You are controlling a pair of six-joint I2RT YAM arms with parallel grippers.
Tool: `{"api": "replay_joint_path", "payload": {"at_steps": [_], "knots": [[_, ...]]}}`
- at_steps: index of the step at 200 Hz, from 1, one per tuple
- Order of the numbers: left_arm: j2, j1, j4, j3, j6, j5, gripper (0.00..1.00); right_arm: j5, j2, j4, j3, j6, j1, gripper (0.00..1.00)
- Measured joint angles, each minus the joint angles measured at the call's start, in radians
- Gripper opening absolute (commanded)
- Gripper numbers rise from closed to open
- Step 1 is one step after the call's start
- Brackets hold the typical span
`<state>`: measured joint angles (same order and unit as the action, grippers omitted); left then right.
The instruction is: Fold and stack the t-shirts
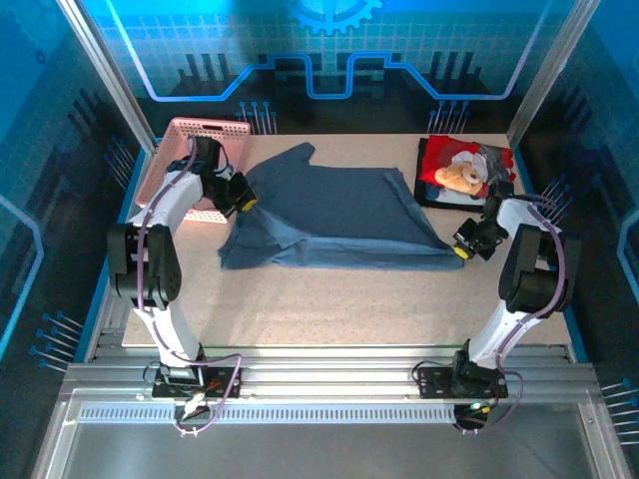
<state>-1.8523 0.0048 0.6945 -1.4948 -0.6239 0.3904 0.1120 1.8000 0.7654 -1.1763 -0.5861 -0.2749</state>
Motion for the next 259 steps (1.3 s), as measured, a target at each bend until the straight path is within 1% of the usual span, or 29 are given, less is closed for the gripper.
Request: {"api": "replay_joint_path", "payload": {"at_steps": [19,42,48,60,66,72,78,84,95,103,115,137,161,177,185,198,216,259], "knots": [[-0.024,0.0,0.004,-0.033,0.003,0.0,0.0,0.0,0.016,0.0,-0.017,-0.001,0.006,0.1],[-0.051,0.0,0.002,-0.067,0.004,0.0,0.01,-0.005,0.041,0.001,-0.037,-0.001,0.013,0.16],[-0.055,0.0,-0.003,-0.069,0.005,0.0,0.12,-0.005,0.047,0.001,-0.043,0.0,0.014,0.22],[-0.061,0.0,-0.011,-0.069,0.01,-0.001,0.27,-0.005,0.058,-0.002,-0.053,-0.008,0.015,0.37],[-0.064,0.0,-0.018,-0.069,0.01,-0.001,0.38,-0.005,0.063,-0.003,-0.059,-0.013,0.015,0.45],[-0.065,0.001,-0.025,-0.069,0.009,-0.001,0.51,-0.006,0.066,-0.006,-0.063,-0.016,0.014,0.5],[-0.065,0.001,-0.032,-0.069,0.002,0.0,0.61,-0.005,0.067,-0.012,-0.065,-0.017,0.014,0.53],[-0.064,0.002,-0.04,-0.068,-0.004,0.0,0.67,-0.003,0.067,-0.015,-0.067,-0.014,0.014,0.56],[-0.057,0.003,-0.06,-0.062,-0.014,-0.001,0.75,-0.001,0.059,-0.023,-0.068,-0.012,0.014,0.6],[-0.039,0.005,-0.072,-0.047,-0.02,0.0,0.8,0.0,0.048,-0.023,-0.068,-0.01,0.013,0.61],[0.01,0.005,-0.079,-0.008,-0.031,0.0,0.85,0.001,0.013,-0.012,-0.067,0.0,0.012,0.61],[0.183,0.005,-0.073,0.107,-0.032,0.001,0.86,0.008,-0.104,0.009,-0.044,0.026,0.012,0.62],[0.407,0.005,-0.043,0.248,-0.032,0.008,0.86,0.033,-0.263,0.039,0.039,0.05,0.012,0.62],[0.506,0.005,-0.014,0.336,-0.031,0.008,0.86,0.058,-0.332,0.048,0.113,0.056,0.012,0.62],[0.537,0.005,0.0,0.385,-0.031,0.008,0.84,0.067,-0.348,0.048,0.151,0.056,0.012,0.63],[0.549,0.005,0.011,0.452,-0.032,0.008,0.81,0.08,-0.346,0.045,0.199,0.056,0.012,0.62],[0.509,0.005,0.013,0.518,-0.031,0.007,0.76,0.091,-0.308,0.035,0.234,0.056,0.012,0.62],[0.369,0.006,-0.025,0.533,-0.029,-0.031,0.7,0.09,-0.211,-0.033,0.235,0.056,0.012,0.62]]}}
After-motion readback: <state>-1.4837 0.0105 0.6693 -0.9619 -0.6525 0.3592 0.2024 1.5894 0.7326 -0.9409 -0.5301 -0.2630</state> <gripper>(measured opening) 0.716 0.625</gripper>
